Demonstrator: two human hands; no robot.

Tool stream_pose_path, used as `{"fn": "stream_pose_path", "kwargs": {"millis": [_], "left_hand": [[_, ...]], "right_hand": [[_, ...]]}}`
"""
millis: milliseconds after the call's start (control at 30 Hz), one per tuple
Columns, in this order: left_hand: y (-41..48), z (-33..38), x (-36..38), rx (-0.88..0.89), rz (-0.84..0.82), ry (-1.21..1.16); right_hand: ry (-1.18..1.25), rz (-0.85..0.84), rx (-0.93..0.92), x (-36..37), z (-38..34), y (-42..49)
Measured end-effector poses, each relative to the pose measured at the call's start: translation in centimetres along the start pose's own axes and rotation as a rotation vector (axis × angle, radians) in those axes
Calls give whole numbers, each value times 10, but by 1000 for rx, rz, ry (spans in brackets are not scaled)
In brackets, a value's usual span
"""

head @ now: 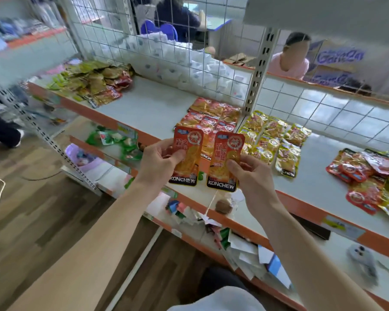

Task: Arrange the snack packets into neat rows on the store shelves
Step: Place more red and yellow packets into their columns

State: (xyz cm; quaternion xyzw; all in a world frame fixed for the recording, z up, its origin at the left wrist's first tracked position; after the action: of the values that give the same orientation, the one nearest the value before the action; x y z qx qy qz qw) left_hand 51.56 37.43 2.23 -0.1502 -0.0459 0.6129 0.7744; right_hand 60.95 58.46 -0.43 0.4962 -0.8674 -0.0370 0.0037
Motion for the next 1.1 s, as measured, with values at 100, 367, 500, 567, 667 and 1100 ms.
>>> {"fn": "stream_pose_path", "kwargs": {"millis": [100,367,500,567,667,1100], "left_hand": [[13,-5,-15,-22,40,0],[63,-13,-49,-83,58,-5],[103,-12,-65,-105,79,-9],[122,-10,-69,-115,81,-1],[148,-5,-71,-142,44,2],[234,11,-75,-164,-19,86]], "right_hand": [[0,-27,20,15,5,11],[28,-111,21,70,8,54],[30,-103,13,89,11,79],[0,-93,8,96,15,92],[-37,-91,10,106,22,112],[-176,-40,35,138,27,178]]}}
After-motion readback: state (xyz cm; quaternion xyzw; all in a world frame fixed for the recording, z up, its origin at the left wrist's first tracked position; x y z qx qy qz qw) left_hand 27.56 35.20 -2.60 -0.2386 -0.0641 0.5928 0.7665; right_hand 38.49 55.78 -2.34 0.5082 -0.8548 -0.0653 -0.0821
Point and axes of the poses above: each hand's wrist, its own y-axis towards the middle knuckle, its own x-axis out of the palm, z = x × y, the point moved 10 cm from there along y, towards the middle knuckle, and after that the axes turned 13 degrees about -x, right-handed, at the moved point
